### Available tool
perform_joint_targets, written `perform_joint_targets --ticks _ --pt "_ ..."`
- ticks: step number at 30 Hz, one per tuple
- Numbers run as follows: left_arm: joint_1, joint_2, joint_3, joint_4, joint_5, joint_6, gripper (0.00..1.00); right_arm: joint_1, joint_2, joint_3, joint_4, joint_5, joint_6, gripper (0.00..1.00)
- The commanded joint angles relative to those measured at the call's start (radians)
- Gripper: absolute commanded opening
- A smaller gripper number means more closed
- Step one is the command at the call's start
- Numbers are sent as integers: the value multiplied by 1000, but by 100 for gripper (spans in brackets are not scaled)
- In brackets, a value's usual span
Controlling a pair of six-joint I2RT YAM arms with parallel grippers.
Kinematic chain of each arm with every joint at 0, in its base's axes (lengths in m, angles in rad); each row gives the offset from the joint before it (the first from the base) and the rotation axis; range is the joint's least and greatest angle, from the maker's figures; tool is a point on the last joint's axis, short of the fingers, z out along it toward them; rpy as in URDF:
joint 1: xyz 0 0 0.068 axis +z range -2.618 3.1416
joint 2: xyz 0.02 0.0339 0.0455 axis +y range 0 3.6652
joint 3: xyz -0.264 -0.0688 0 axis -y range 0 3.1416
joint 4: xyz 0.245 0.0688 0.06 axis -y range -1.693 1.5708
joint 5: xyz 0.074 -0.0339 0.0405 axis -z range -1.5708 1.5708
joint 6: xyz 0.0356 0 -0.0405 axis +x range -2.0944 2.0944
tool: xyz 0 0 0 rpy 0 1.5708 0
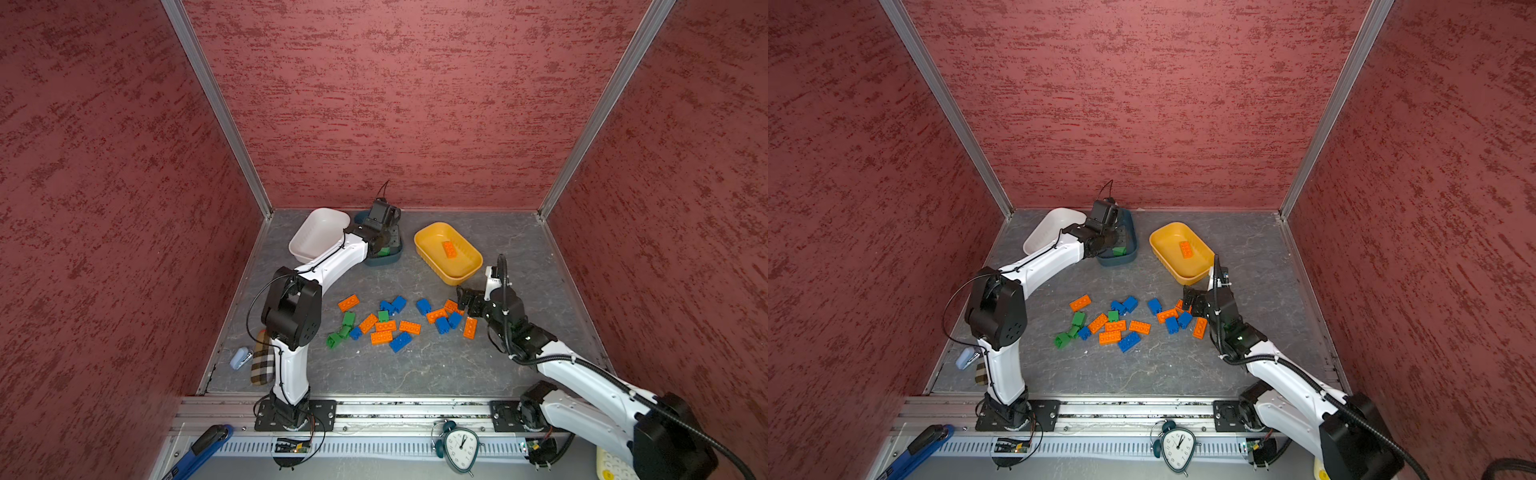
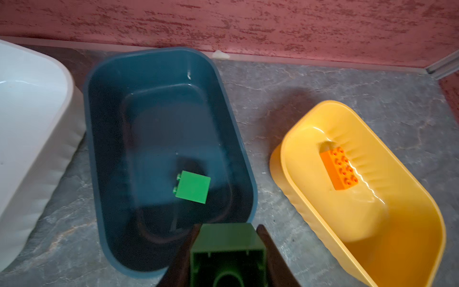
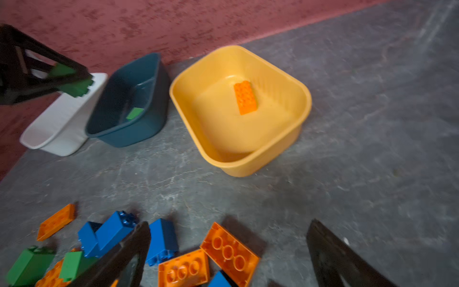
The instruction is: Sort the legos into containers by color
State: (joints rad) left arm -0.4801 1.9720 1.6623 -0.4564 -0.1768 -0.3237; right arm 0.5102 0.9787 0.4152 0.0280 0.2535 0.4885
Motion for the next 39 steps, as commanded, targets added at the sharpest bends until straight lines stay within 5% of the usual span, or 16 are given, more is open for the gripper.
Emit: perform_joint_targets --ticks 1,7,10,15,19,23,39 --pt "24 72 79 -2 -94 9 24 -14 6 5 -139 41 116 99" --pt "57 253 314 -116 -126 -25 30 -30 87 30 -190 37 214 97" --pt "57 322 412 -170 -150 -27 43 -38 138 54 -246 21 230 92" --pt "50 329 447 -199 -169 -54 85 -46 150 40 -269 -35 237 84" --pt "41 263 347 -122 -126 -44 98 -47 141 34 -293 -76 217 84" --pt "38 194 262 -83 -86 -56 99 -46 159 53 -293 -217 153 88" --pt "41 -57 -66 2 -16 -135 99 -32 378 194 -406 -153 119 68"
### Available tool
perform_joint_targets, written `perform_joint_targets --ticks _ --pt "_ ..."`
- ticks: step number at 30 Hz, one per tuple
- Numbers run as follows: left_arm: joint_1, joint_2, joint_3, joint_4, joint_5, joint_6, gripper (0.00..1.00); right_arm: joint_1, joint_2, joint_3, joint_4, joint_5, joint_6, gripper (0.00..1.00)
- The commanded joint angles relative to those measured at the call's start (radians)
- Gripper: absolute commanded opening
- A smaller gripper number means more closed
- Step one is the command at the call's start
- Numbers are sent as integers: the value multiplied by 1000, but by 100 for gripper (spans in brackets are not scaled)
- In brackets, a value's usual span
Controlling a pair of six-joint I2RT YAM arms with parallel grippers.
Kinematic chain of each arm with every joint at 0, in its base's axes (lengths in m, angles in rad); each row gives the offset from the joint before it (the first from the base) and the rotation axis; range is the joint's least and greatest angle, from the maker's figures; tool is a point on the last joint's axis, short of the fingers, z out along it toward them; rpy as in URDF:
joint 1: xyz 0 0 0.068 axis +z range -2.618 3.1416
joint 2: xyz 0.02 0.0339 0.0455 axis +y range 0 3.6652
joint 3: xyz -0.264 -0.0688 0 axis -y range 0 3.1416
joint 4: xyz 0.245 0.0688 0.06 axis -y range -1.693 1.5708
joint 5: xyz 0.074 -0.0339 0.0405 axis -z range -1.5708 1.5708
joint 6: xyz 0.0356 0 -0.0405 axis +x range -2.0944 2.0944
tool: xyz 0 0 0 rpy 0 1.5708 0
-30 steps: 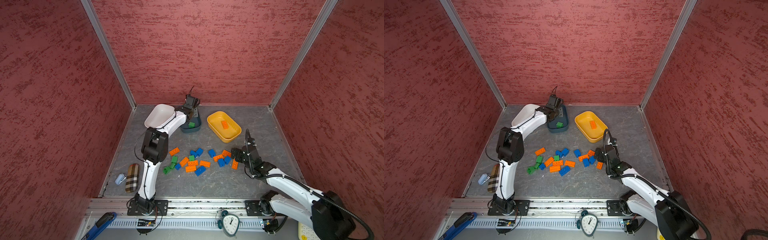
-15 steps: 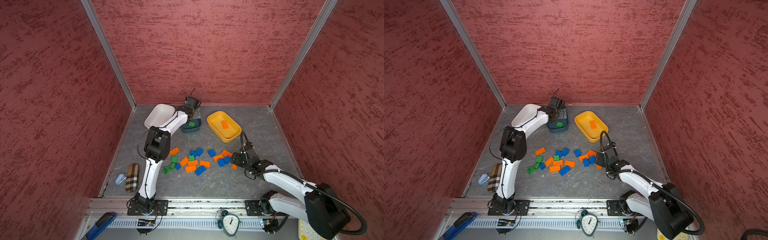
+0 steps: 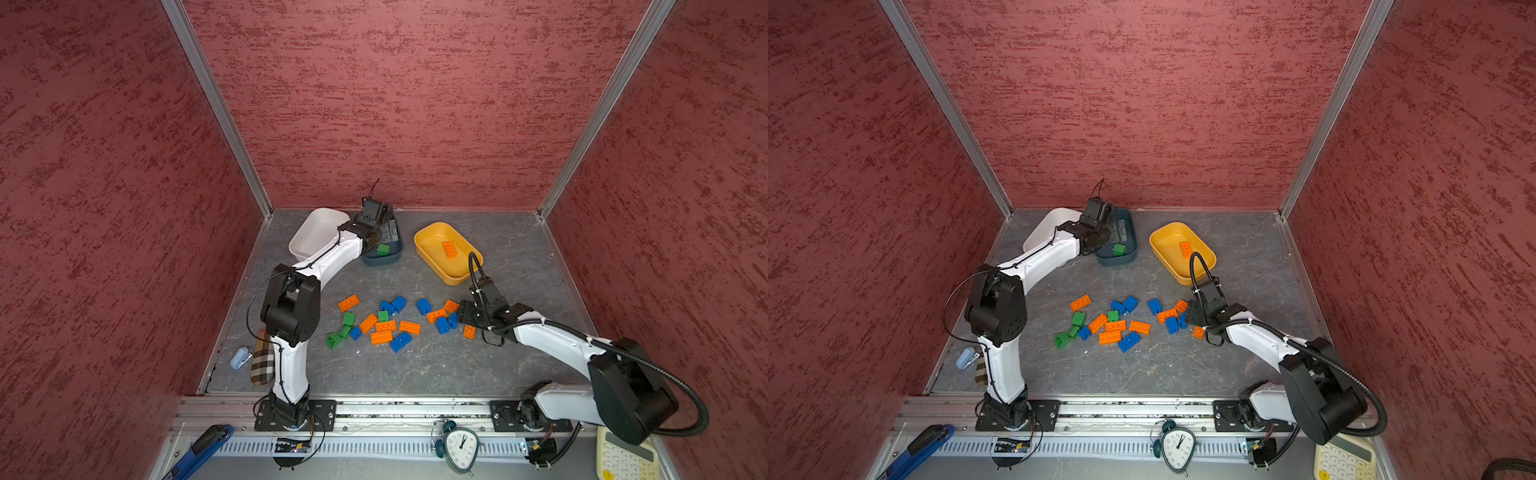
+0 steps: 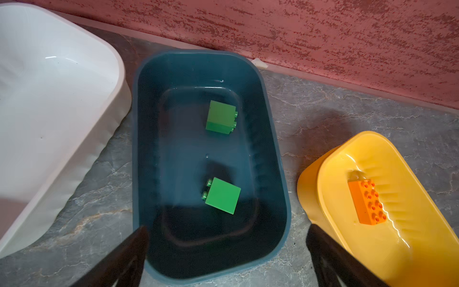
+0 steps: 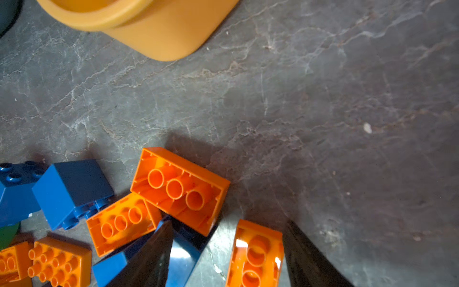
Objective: Sort the legos into containers by color
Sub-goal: 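Release the green brick into the teal tub with the left gripper, then grasp an orange brick with the right gripper and drop it into the yellow tub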
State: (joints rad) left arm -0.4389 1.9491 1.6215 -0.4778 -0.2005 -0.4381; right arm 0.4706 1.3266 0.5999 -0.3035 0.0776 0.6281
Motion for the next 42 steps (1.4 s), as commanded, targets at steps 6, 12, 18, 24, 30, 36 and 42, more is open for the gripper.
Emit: perform_joint_targets --ticks 6,12,18,24,30,36,42 --pt "2 -65 -50 21 4 -29 99 25 63 40 -120 60 -40 60" --pt "2 -73 -59 26 6 -46 99 33 14 29 -138 61 -37 62" --pt "2 -70 -64 25 12 -53 99 33 -149 -13 -85 24 -20 66" --pt "2 -73 -80 24 8 -56 99 34 -86 -10 -164 101 16 61" --pt "2 -79 -95 22 7 -64 99 38 23 24 -160 80 20 59" --pt "0 -86 -112 25 7 -68 99 49 54 11 -200 53 0 49" --pt "-1 -94 -122 30 7 -77 99 62 41 6 -163 3 -58 33"
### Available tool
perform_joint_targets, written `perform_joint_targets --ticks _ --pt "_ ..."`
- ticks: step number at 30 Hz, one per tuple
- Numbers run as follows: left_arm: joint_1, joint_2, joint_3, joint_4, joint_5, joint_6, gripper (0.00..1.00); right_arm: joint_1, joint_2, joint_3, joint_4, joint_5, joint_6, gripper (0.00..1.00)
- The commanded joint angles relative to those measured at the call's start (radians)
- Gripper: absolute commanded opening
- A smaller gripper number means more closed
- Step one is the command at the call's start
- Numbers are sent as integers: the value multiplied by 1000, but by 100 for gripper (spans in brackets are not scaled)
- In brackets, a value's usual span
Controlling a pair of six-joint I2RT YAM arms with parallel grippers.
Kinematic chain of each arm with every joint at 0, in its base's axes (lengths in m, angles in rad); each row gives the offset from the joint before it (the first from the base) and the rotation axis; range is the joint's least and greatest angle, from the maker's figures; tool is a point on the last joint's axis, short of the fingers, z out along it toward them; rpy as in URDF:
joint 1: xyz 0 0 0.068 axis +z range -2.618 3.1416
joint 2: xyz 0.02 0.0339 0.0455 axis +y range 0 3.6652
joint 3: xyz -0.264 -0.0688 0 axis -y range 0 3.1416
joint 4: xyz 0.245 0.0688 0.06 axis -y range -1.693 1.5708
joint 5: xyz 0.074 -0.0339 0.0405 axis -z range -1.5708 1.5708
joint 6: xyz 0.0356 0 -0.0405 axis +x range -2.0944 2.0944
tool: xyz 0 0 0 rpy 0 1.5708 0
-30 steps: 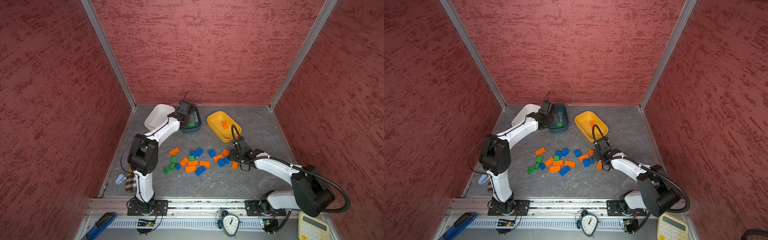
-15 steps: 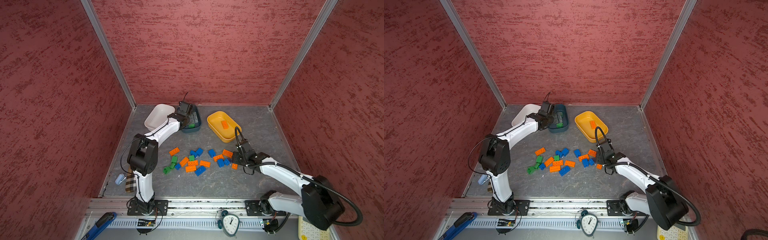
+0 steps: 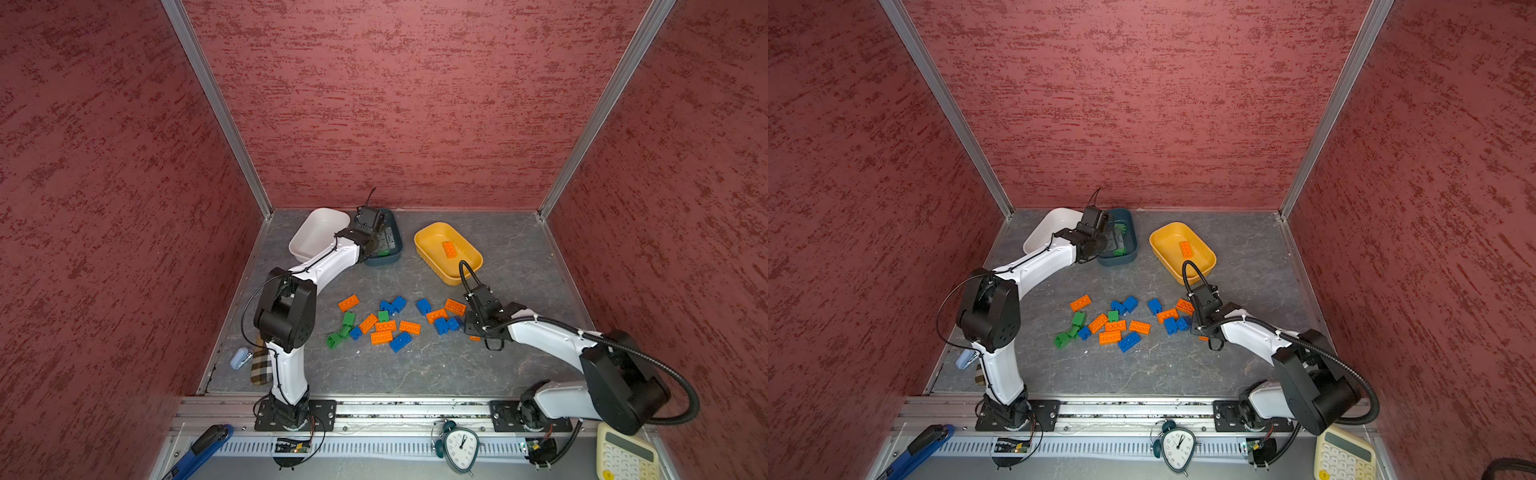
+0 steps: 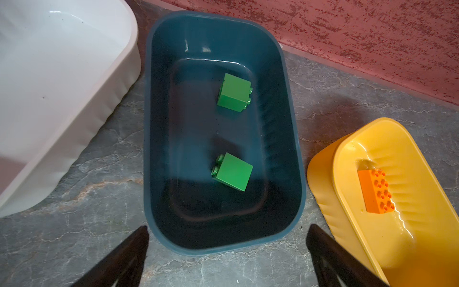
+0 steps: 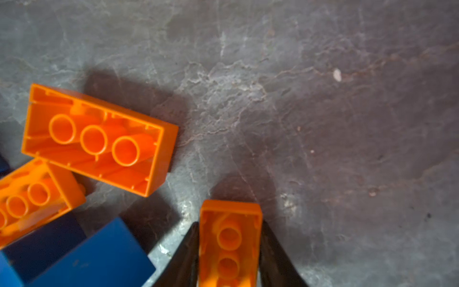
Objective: Sort the legos into containers by color
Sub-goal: 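Grasp an orange brick with the right gripper and drop it into the yellow tub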
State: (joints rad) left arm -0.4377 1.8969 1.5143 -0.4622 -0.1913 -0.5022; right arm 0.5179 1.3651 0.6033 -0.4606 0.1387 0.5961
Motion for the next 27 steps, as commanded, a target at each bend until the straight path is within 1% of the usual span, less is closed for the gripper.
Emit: perform_joint_targets --ticks 1,5,9,11,13,16,20,21,25,27 --pt "-2 -45 -17 15 -2 -13 99 14 -6 3 11 -69 -36 31" --pt "-3 -70 -46 30 -2 -10 99 14 -72 16 49 -28 -68 26" --pt "-7 -110 -89 43 -4 -4 99 12 -171 36 162 -8 -129 23" --pt "-11 -131 -113 44 -9 -7 100 1 -183 62 233 -6 -158 23" --pt "-14 -156 -147 45 -10 -16 99 -18 -159 104 295 -21 -188 23" --pt "-27 -201 -210 65 5 -23 99 -55 -69 196 346 -48 -234 23" --pt "-66 -260 -294 80 14 -2 99 -114 82 338 355 -50 -276 23" --pt "-76 -273 -315 82 16 -1 99 -129 147 370 362 -55 -288 23" --pt "-98 -322 -389 102 50 -1 99 -169 316 507 374 -77 -323 25" --pt "-110 -345 -415 97 46 -1 99 -179 406 602 340 -70 -339 30"
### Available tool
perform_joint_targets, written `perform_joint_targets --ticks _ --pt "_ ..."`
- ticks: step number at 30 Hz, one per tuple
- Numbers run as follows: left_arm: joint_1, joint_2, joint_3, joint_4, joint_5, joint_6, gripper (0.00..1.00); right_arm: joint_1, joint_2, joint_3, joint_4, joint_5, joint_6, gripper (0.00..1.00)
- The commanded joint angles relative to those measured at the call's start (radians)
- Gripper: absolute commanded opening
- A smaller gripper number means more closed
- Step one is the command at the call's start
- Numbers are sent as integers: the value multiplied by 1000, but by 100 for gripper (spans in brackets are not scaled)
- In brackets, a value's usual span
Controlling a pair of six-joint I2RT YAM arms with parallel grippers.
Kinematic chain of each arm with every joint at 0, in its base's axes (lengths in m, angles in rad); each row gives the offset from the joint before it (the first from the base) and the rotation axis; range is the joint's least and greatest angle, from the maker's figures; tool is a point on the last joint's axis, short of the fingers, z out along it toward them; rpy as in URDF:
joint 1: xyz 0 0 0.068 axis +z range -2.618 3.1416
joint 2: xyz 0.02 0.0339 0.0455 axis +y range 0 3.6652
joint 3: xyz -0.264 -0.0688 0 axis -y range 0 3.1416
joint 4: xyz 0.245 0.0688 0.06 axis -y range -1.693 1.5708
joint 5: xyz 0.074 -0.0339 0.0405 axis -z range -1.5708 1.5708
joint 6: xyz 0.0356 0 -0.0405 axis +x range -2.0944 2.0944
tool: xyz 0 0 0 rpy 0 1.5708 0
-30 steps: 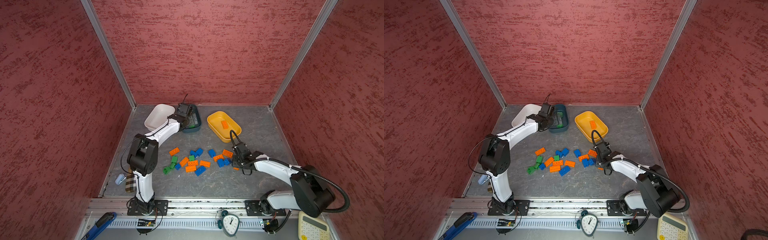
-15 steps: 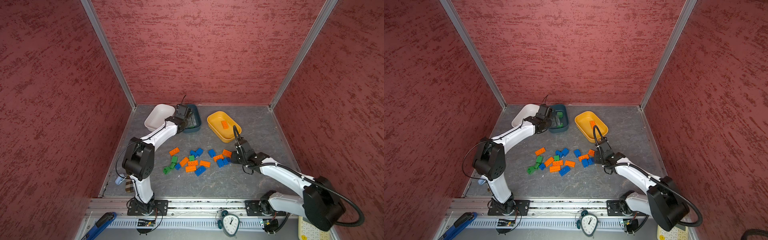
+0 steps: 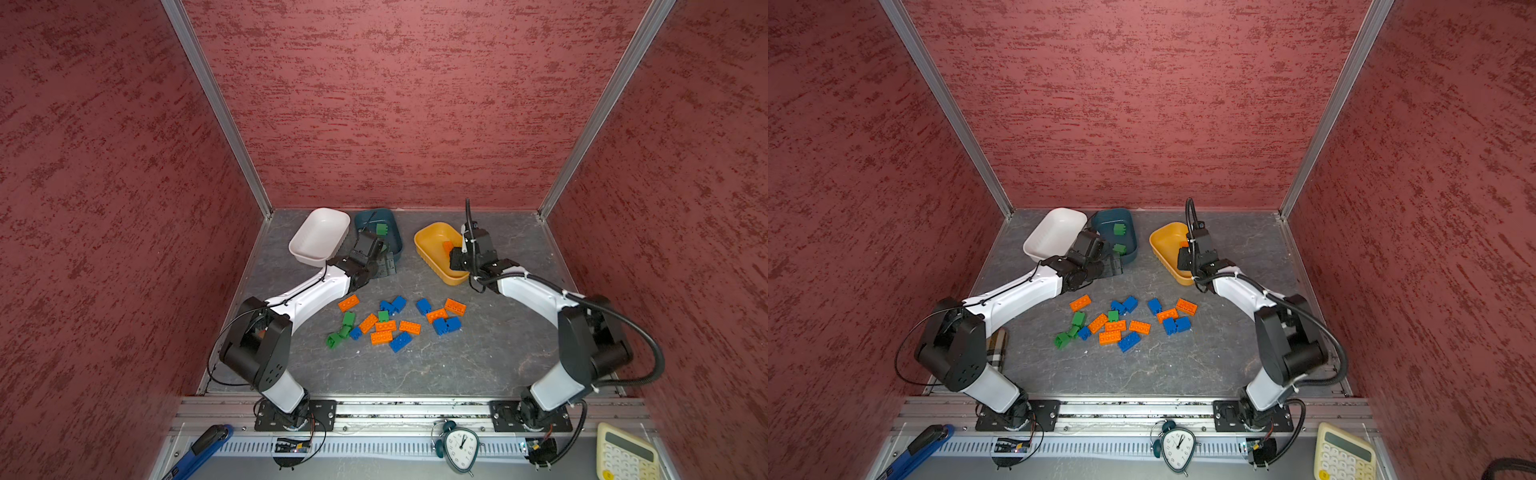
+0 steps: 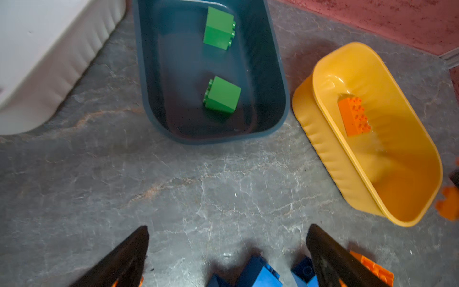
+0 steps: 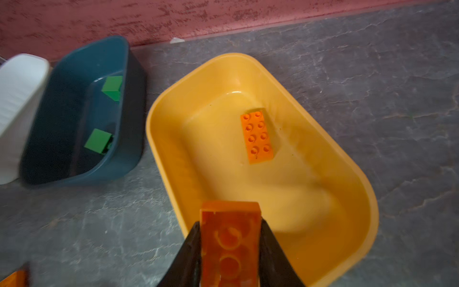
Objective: Sort the legos into containers by color
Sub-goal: 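Grasp an orange brick with the right gripper and drop it into the yellow tub, then grasp a blue brick with the left gripper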
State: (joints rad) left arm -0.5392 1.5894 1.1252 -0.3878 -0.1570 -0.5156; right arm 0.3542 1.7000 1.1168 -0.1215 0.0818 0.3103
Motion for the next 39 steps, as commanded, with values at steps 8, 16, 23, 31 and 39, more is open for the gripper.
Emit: perform_joint_targets --ticks 8,16,23,31,39 --pt "-40 -63 -64 -1 100 108 100 -15 82 169 -63 -92 -72 67" --pt "-104 84 30 -142 164 318 96 -15 -212 -91 46 -84 -11 99" --pt "-138 243 167 -233 202 452 78 -16 -385 -268 151 51 33 99" --pt "-149 360 235 -287 214 532 61 -15 -436 -290 132 119 56 99" --pt "-170 410 236 -289 222 537 51 -17 -429 -265 82 123 58 99"
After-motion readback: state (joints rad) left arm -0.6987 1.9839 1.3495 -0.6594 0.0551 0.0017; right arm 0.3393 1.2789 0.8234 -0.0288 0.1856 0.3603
